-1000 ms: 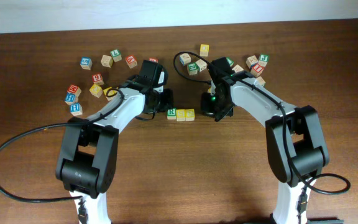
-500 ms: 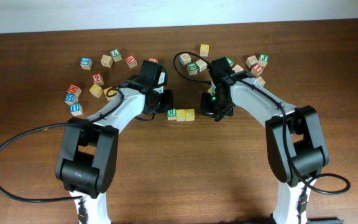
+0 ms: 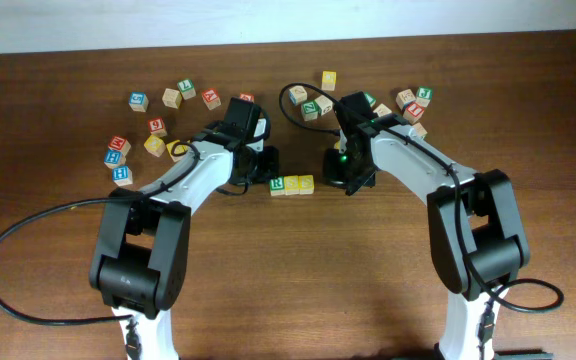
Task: Spell out RSS
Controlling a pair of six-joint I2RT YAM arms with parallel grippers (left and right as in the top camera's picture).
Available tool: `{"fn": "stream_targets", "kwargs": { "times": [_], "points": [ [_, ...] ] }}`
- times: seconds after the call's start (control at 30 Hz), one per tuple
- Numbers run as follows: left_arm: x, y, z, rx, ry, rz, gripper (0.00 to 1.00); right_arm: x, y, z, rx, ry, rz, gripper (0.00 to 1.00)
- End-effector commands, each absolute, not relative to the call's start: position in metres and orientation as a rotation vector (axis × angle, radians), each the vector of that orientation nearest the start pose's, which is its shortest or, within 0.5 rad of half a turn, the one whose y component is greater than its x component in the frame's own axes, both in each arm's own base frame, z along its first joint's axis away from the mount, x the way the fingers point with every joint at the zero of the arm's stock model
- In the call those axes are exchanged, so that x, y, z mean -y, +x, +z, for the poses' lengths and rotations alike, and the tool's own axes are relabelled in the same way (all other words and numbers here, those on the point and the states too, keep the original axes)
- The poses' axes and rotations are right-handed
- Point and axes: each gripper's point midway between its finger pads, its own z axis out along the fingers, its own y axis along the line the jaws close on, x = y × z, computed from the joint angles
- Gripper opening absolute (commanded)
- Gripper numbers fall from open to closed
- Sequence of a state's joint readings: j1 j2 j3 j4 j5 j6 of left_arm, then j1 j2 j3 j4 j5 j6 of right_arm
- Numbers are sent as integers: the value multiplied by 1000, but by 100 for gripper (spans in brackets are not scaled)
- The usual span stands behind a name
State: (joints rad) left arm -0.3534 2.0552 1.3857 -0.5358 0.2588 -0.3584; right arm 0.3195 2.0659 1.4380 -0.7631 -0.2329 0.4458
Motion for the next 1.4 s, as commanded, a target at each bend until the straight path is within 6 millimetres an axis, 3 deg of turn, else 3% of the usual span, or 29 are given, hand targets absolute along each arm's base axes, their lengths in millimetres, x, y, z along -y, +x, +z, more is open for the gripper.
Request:
{"fn": "stream_targets", "kwargs": {
  "times": [0.0, 0.5, 0.73, 0.87, 1.03, 1.13, 1.37],
  "points": [
    [204, 413, 12, -2855, 91, -544, 0, -172, 394, 16, -3012, 160, 426, 4],
    [202, 418, 15, -2840, 82, -539, 0, -172, 394, 16, -3012, 159, 426, 4],
    [161, 436, 31, -2847, -63, -514, 0, -172, 395, 17, -3007, 158, 428, 4],
    [141, 416, 25, -2952, -163, -517, 0, -177, 399, 18, -2989, 143, 438, 4],
    [153, 393, 19, -3036, -142, -511, 0, -191, 398, 19, -2974, 110, 451, 4],
    [165, 393, 19, -3024, -109, -506, 0, -197, 395, 19, -2976, 103, 455, 4],
    [162, 399, 18, -3002, -163, -455, 0, -198, 396, 19, -2971, 114, 461, 4]
  ]
}}
